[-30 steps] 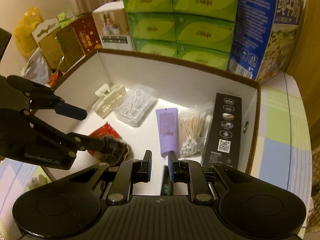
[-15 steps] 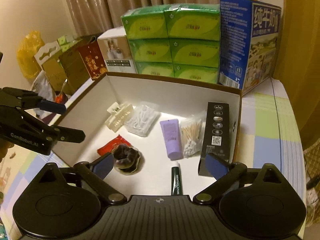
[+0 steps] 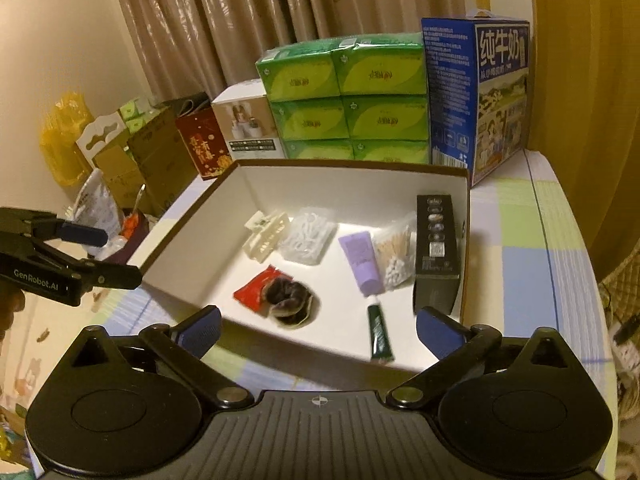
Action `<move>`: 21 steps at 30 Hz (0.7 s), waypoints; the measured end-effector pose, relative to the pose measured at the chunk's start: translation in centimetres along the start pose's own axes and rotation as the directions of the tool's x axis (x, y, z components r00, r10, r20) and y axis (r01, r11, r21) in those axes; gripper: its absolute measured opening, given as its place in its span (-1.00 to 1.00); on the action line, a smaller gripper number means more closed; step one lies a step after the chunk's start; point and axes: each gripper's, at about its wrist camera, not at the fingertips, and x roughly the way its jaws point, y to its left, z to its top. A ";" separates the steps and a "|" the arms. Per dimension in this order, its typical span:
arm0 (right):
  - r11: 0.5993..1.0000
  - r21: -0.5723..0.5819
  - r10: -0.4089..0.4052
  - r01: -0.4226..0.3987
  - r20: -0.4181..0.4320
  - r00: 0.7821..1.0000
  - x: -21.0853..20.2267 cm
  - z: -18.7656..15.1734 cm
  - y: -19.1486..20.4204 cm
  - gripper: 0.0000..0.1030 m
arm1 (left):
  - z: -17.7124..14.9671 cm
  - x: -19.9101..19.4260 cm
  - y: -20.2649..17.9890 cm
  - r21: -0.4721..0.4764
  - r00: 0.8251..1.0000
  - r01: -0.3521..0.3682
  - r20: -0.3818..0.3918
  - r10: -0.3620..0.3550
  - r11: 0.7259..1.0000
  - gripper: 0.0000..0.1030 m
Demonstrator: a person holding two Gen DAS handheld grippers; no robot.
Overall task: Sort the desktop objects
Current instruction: 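Withdraw both tools from the box toward the pill bottle and clear cup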
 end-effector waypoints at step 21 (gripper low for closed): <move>0.998 0.058 0.011 -0.007 -0.062 0.998 -2.9 -6.2 4.2 0.96 | -8.9 -4.9 0.6 -0.072 0.997 -0.047 -0.060 0.043 0.996 0.92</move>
